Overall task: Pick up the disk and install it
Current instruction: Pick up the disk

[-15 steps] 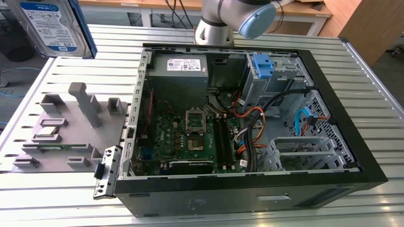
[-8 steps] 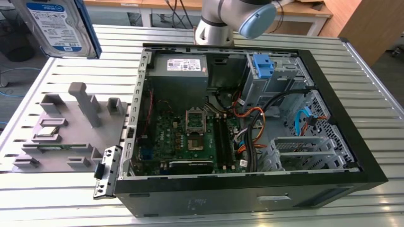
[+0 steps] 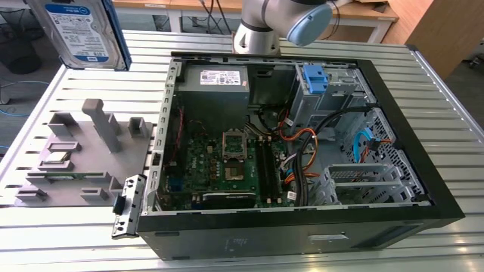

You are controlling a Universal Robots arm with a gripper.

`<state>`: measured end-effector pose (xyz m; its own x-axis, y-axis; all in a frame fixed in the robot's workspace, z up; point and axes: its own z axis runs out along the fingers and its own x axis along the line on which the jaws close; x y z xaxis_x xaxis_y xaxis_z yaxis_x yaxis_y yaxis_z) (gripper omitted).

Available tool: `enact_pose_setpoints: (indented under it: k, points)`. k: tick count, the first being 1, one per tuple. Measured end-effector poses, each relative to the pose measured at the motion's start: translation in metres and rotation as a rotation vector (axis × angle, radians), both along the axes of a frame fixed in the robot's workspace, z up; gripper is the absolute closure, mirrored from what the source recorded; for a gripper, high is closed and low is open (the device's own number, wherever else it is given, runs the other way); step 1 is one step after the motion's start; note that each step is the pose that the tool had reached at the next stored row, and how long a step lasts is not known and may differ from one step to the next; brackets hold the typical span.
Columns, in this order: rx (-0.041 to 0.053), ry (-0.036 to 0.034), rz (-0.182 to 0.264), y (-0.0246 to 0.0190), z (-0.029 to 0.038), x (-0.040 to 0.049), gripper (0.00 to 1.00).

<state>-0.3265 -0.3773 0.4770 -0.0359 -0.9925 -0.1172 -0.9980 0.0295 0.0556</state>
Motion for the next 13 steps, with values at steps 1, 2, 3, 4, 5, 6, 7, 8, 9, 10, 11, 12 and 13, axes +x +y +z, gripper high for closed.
enact_pose_setpoints:
  k: [1,2,3,4,5,6,7,8,9,10,11,12,13]
  points:
    - [-0.0001,0.0002,0.000,0.0000,0.0000,0.0024,0.65]
    - [0.0000,0.0002,0.000,0.0000,0.0000,0.0048,0.65]
    - [-0.0001,0.0004,0.000,0.0000,0.0001,0.0073,0.65]
    - [-0.0001,0.0003,0.000,0.0000,0.0000,0.0099,0.65]
    - [0.0000,0.0004,0.000,0.0000,0.0000,0.0125,0.65]
    - [0.0000,0.0004,0.000,0.0000,0.0000,0.0152,0.65]
    - [0.0001,0.0004,0.000,0.0000,0.0000,0.0180,0.65]
    - [0.0000,0.0005,0.000,0.0000,0.0000,0.0211,0.65]
    - [0.0000,0.0006,0.000,0.0000,0.0000,0.0241,0.65]
    - [-0.0001,0.0007,0.000,0.0000,0.0000,0.0271,0.65]
    - [-0.0001,0.0008,0.000,0.0000,0.0001,0.0301,0.65]
    - [0.0000,0.0007,0.000,0.0000,0.0000,0.0330,0.65]
    - [0.0000,0.0008,0.000,0.0000,0.0000,0.0359,0.65]
